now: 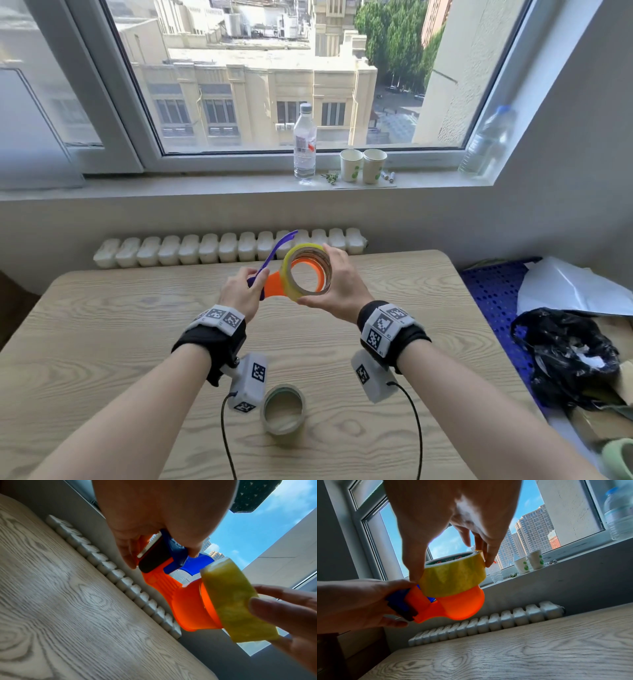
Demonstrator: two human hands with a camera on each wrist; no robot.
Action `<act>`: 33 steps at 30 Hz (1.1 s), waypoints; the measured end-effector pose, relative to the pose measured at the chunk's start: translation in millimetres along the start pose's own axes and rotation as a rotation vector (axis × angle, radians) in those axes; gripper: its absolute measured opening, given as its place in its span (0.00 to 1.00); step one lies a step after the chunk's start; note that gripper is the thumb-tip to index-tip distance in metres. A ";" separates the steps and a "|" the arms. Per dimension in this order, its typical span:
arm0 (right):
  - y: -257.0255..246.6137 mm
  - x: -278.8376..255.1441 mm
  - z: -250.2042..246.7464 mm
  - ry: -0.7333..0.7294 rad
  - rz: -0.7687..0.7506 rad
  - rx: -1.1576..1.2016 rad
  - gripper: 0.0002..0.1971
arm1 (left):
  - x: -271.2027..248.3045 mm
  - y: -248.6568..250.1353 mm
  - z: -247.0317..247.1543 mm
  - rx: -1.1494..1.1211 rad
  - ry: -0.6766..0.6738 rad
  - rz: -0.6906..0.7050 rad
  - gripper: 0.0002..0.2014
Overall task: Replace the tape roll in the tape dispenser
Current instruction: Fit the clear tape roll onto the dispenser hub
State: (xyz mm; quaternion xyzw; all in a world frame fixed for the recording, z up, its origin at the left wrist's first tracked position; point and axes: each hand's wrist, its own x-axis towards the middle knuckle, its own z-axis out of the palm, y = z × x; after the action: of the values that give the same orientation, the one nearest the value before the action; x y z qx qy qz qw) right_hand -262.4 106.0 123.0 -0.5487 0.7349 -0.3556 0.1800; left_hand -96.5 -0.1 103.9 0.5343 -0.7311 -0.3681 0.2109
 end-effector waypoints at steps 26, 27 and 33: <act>-12.7 18.5 -11.8 -0.014 0.041 0.016 0.51 | 8.9 39.9 -31.6 -0.212 -0.176 0.132 0.13; -13.8 19.9 -13.0 0.002 0.042 0.009 0.46 | 10.4 39.1 -33.0 -0.194 -0.185 0.131 0.13; -19.7 26.8 -20.3 0.031 0.056 -0.198 0.32 | 13.1 37.0 -40.5 -0.089 -0.272 0.158 0.14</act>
State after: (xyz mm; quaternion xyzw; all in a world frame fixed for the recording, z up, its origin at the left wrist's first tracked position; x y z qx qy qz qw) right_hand -271.2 84.7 154.4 -0.5374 0.7842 -0.2846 0.1234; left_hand -95.7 -19.2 157.0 0.4104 -0.7758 -0.4512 0.1617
